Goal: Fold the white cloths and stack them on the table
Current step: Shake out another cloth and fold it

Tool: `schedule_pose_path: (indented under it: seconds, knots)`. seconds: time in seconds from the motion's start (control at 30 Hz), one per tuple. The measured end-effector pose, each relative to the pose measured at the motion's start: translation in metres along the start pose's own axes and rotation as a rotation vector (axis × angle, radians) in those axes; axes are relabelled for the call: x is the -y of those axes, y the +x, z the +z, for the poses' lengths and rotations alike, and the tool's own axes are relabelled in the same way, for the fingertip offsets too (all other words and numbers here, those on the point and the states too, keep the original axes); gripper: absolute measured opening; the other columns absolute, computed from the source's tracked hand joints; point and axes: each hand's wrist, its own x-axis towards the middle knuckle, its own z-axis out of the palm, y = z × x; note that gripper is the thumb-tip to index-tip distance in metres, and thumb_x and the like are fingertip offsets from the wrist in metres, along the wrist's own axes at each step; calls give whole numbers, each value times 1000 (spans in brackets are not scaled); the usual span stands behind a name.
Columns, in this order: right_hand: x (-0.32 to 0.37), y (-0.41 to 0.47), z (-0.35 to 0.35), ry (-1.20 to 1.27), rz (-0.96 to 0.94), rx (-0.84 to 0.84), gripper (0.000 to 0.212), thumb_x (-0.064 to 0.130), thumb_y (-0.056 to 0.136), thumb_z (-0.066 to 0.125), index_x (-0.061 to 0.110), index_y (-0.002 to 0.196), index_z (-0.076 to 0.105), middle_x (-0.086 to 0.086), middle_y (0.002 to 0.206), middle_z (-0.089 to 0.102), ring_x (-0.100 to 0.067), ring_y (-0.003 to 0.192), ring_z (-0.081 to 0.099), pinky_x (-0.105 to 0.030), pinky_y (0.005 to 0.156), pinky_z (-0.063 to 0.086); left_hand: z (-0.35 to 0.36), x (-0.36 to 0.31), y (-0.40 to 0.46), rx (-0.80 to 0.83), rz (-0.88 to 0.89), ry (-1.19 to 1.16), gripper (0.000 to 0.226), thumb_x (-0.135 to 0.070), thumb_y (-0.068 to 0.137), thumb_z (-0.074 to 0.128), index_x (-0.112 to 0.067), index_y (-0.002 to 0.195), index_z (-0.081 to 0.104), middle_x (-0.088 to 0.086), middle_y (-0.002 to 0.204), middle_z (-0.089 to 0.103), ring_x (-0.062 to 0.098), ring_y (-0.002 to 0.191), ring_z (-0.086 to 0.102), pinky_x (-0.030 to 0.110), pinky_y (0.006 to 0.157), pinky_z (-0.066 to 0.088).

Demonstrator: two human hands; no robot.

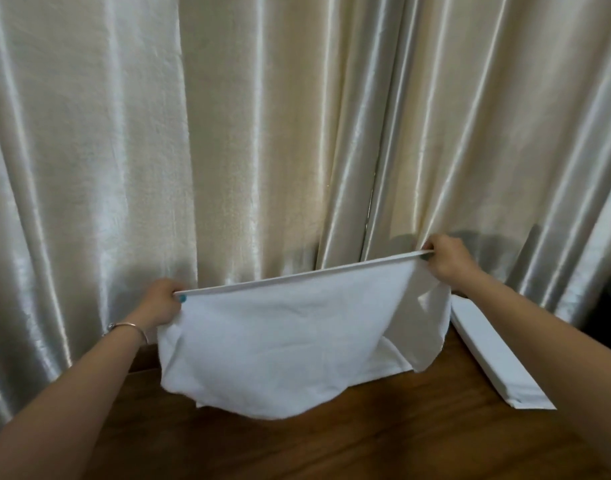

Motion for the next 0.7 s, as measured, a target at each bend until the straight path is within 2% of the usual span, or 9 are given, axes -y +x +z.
schedule_pose_path:
  seconds: [0.07,0.13,0.23,0.3,0.37,0.43,0.5,0.6,0.7]
  knots:
    - [-4,-1,0,-66,66,-35,19,16,93,53,20,102,70,-15,103,67,-38,94,62,-34,66,45,2,0,-1,-32,-48,-32,25,9,85,54,-2,63,61,20,72,60,29,73,56,28,61,33]
    - [-8,-3,1,-97,100,-21,28,14,93,50,30,104,71,-11,108,67,-36,96,62,-34,66,47,3,-1,-2,-84,-108,-66,18,-2,90,55,6,78,65,22,78,61,30,74,54,29,63,34]
    - [-16,-3,6,-27,114,43,37,4,87,50,26,107,71,-10,112,66,-36,101,62,-39,75,54,6,0,-7,-115,-162,-96,25,-16,95,52,0,78,62,10,66,55,23,60,48,28,53,33]
    - [-24,0,9,52,145,7,26,1,83,54,12,101,70,-18,109,66,-40,103,61,-43,83,53,6,-1,-9,-107,-172,-100,19,-11,94,53,-2,80,61,7,64,53,19,59,47,27,52,32]
    - [-30,1,11,62,199,-55,16,6,84,59,5,94,72,-24,98,67,-42,95,63,-43,78,53,6,-2,-11,-77,-156,-91,11,5,87,55,1,83,64,8,70,57,22,66,50,27,56,33]
    - [-34,-2,12,3,259,-100,17,18,87,60,17,98,74,-21,98,67,-41,93,64,-38,73,48,7,-1,-12,-56,-161,-143,15,11,83,55,-1,82,64,5,72,57,19,68,51,24,58,36]
    - [-36,-5,13,-59,322,-142,19,24,90,59,21,102,73,-20,101,67,-40,95,64,-38,72,44,10,4,-10,-61,-193,-199,10,7,86,56,-1,81,61,9,74,55,24,72,51,26,64,37]
    - [-39,-3,14,-111,393,-125,22,19,92,55,16,107,71,-21,106,66,-40,99,63,-41,77,47,15,11,-9,-86,-193,-181,11,6,87,58,9,80,67,15,77,57,25,76,51,28,65,34]
    - [-42,-3,13,-88,398,-41,33,6,90,48,23,105,73,-20,112,64,-40,103,62,-44,81,50,17,14,-12,-85,-204,-233,17,12,86,55,7,91,70,16,81,60,24,79,52,27,56,36]
